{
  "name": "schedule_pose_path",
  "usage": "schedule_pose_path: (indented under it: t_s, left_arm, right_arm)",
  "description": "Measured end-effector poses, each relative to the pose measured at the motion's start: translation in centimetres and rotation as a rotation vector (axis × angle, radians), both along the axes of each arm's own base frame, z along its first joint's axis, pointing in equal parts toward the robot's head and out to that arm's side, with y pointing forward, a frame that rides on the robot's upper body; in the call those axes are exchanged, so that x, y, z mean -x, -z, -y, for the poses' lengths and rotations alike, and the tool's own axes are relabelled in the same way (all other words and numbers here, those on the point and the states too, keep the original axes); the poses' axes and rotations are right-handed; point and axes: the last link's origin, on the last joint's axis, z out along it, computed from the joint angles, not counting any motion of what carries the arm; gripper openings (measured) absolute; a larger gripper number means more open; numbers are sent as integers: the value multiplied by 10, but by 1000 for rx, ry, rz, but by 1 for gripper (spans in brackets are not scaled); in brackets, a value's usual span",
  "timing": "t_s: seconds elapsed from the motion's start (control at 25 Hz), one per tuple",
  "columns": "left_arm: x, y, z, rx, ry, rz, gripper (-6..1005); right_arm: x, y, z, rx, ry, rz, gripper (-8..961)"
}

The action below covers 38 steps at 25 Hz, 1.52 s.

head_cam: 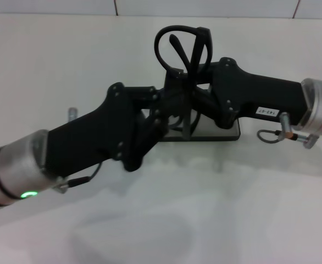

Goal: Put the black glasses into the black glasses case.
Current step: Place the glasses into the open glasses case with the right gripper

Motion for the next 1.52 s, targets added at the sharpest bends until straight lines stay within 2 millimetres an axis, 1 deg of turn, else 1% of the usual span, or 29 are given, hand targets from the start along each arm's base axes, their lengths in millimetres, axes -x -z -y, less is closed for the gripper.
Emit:
schedule_pose_path:
  t_s: [0.12,0.2,0.32,0.36,0.48,0.52,0.6,0.68,0.76,0.8,0.96,1.04,1.16,1.28,1.4,1.52]
  left_arm:
    - [9,-12,7,-6,15,2,62]
    - [22,-24,11,-14,14,-14,62]
    - [43,-43,18,-25,-18,-59,62]
    - [47,-46,19,-27,-27,-68,62]
    - [65,-60,27,-39,-67,-107,61]
    - [68,-62,28,-42,-75,-110,61]
    - [72,-66,31,-57,-94,-111,61]
    - [73,-68,30,-76,-104,-104,61]
    - [72,-67,29,-87,-108,-97,61]
    - [72,-67,29,-87,-109,-95,61]
    - [73,-64,32,-93,-118,-91,62]
    - [73,-63,33,-97,-120,-91,62]
    - [74,-62,33,-103,-125,-91,62]
    - [74,-62,34,-109,-129,-91,62]
    - [75,-62,34,-109,-134,-92,62]
    - [76,-62,35,-111,-138,-92,61]
  right_arm:
    - [-1,-12,-3,5,-29,39,97]
    - [2,-21,-2,11,-65,79,97]
    - [9,-36,-1,28,-107,200,97]
    - [15,-41,0,27,-121,269,97]
    - [29,-48,0,13,-118,531,97]
    - [32,-50,-1,1,-105,612,97]
    - [46,-52,-4,-54,-59,808,97]
    - [53,-54,-7,-82,-27,941,97]
    - [62,-52,-11,-72,-9,1063,97]
    - [68,-49,-13,-65,-12,1096,97]
    - [87,-26,-19,-54,-68,1225,97]
    - [90,-13,-21,-58,-82,1288,97]
    - [93,5,-28,-93,-90,1368,97]
    - [93,17,-32,-149,-86,1409,97]
    - [88,29,-33,-185,-102,1435,97]
    - [82,36,-35,-232,-104,1476,97]
